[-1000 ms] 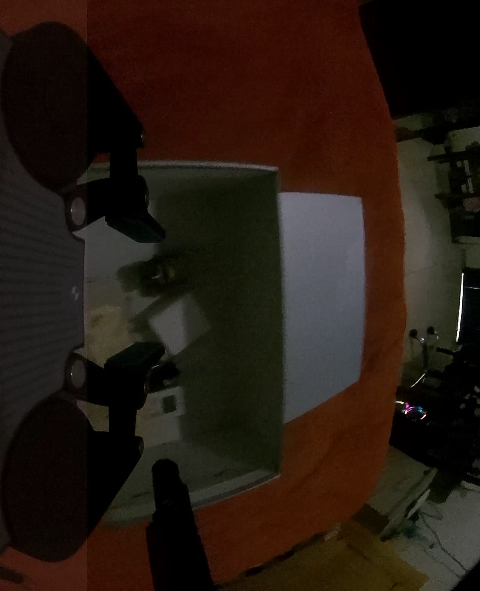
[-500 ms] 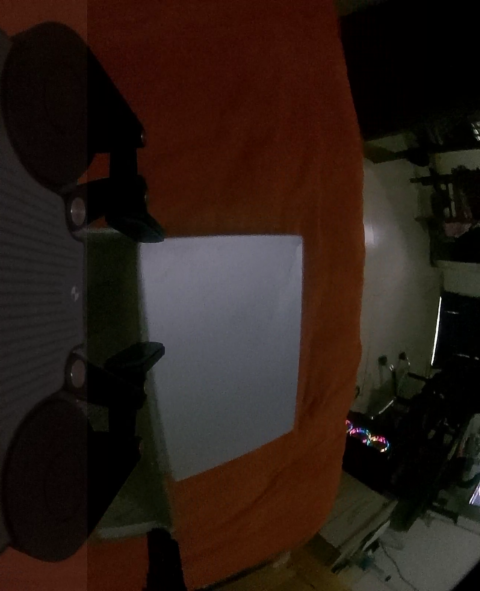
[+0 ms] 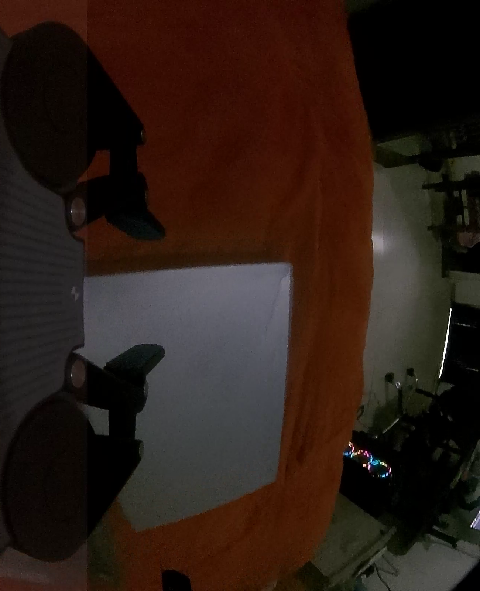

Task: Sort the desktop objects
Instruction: 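Withdraw both tools from the box to the white board, then grasp the edges of the white board with the left and right grippers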

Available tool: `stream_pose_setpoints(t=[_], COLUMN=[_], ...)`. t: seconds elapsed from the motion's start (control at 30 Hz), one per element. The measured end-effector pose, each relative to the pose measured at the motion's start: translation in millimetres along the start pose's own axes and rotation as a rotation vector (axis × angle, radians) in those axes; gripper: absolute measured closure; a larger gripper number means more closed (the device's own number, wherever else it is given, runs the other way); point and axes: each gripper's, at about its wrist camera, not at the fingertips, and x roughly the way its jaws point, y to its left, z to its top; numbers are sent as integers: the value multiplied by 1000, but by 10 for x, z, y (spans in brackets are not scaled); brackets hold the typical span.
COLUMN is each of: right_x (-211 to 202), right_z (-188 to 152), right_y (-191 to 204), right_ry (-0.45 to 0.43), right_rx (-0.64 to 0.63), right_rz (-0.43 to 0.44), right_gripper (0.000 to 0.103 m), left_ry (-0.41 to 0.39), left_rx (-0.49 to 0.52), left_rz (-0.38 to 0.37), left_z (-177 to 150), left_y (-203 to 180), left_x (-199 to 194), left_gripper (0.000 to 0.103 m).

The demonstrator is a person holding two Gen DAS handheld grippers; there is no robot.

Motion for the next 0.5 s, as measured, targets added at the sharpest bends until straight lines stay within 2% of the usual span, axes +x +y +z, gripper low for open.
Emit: stream_pose_setpoints(t=[0.13,0.3,0.5], right_x=[277,719,1158], right_z=[147,389,603], right_y=[-212,-466,-772], right_ry=[8,38,44], right_rx=[4,26,64], right_rz=[-27,-9,35], right_gripper=[29,28,28], left_ry=[19,48,45], left_rx=[10,43,-1], left_rz=[-15,-36,-97], left_z=[63,141,239], left_y=[68,133,285], left_x=[264,616,933], left_gripper=[44,44,40])
